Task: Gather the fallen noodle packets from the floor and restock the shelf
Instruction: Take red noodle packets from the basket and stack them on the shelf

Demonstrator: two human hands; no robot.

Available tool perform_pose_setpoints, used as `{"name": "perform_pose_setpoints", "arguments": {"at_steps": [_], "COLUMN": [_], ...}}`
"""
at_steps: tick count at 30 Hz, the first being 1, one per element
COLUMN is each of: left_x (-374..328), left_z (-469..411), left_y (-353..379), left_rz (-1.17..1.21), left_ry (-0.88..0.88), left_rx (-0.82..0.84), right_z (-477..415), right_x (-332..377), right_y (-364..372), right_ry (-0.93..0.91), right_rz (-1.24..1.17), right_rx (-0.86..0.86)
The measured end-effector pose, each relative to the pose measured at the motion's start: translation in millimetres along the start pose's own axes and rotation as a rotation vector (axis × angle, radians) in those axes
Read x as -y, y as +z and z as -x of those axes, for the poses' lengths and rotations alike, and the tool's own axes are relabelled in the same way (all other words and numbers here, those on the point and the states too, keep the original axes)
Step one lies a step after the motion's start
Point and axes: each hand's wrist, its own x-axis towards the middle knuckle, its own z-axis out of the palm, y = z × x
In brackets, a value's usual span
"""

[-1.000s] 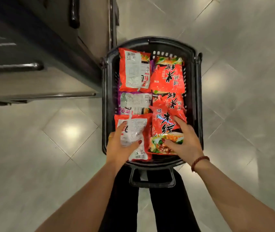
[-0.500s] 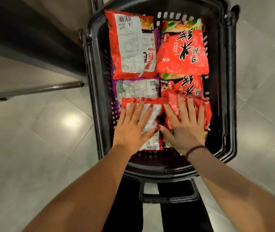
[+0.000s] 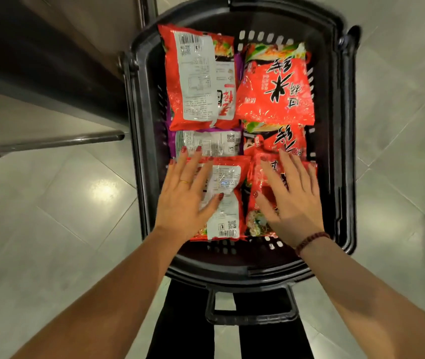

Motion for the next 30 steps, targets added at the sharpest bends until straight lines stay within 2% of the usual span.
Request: {"name": "perform_pose_setpoints", "arguments": {"at_steps": [2, 4, 7, 11, 14, 18, 23, 30], "left_x": [6.9, 18.1, 33.2, 40.5, 35.6, 29.9, 25.7, -4.9], "left_z": [3.4, 6.2, 7.9, 11.7, 11.1, 8.0, 10.8, 18.3], "left_y": [-20.2, -38.7, -51.7, -46.4, -36.9, -29.9, -36.9, -66.5], "left_rz": [0.041, 0.036, 0.054, 0.277, 0.317, 0.360, 0.484, 0.540], "left_ry": [-0.055, -0.158, -0.400, -0.569, -0.614, -0.665, -0.612, -0.567], "left_rx": [-0.180, -0.277, -0.210, -0.074, -0.039, -0.090, -0.122, -0.125], "right_z": [-0.4, -3.2, -11.0, -22.7, -25.0, -22.6, -22.5, 15.9], "right_x": [-8.4, -24.2, -49.0, -70.0, -73.1, -73.9, -72.7, -81.2], "right_y": [-23.2, -39.2, -49.0, -46.0, -36.3, -31.3, -42.2, -64.1], "right_ry": [0.029, 0.106, 0.250, 0.422, 0.458, 0.451, 0.452, 0.546], "right_rz": [-0.024, -0.019, -0.018, -0.206, -0.264, -0.253, -0.487, -0.577], "right_rx": [-0.140, -0.234, -0.227, -0.035, -0.024, -0.067, -0.072, -0.161]}}
